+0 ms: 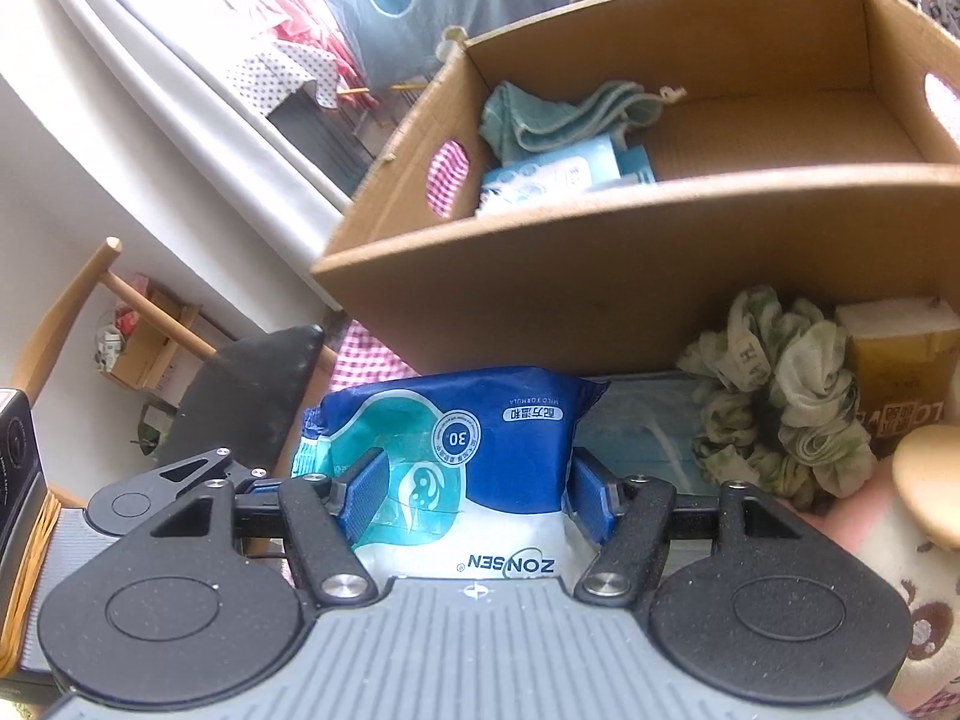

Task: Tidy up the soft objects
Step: 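Lift the blue wet-wipe pack with the right gripper over the box, then lower the wet-wipe pack into the box and open the right gripper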

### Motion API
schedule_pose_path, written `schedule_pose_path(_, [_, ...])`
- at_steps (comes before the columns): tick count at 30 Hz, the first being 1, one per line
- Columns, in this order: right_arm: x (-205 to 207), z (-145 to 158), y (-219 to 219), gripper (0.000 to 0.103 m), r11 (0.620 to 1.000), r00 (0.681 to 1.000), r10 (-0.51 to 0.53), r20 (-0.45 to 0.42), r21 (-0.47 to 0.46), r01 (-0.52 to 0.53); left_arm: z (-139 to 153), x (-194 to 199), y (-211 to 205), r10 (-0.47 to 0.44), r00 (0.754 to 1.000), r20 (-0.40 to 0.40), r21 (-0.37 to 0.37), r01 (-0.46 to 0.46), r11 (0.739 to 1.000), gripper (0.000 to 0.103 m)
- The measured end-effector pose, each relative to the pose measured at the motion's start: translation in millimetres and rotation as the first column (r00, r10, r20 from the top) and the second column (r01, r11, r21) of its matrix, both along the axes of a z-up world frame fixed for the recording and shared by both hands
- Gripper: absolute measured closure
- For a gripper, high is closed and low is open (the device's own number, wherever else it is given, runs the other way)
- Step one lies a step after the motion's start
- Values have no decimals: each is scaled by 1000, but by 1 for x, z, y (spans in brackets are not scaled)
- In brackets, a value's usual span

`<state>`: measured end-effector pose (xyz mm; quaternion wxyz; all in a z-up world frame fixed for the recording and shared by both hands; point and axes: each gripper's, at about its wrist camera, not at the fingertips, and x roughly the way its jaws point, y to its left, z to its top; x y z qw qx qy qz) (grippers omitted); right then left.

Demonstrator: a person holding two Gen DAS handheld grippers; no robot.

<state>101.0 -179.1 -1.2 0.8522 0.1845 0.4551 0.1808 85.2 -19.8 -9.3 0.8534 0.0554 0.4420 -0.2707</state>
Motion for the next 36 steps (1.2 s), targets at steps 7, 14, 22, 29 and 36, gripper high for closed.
schedule_pose_path(7, [-7,27,5,35,1000,997,27,75,2,-28,30,-19,3,15,995,100,6,-16,1000,1])
schedule_pose_path(14, [-6,67,2,35,999,984,45,171,16,-49,68,-10,0,33,983,178,-7,-32,999,1])
schedule_pose_path(22, [29,105,-30,35,997,978,42,203,57,-55,108,32,-19,12,975,222,-38,-4,999,1])
schedule_pose_path(29, [83,114,-73,35,998,987,10,160,64,-21,119,96,-50,-27,989,146,-57,36,998,1])
schedule_pose_path(36, [163,90,-127,37,996,998,-52,21,71,51,97,182,-90,-88,996,2,-57,88,994,1])
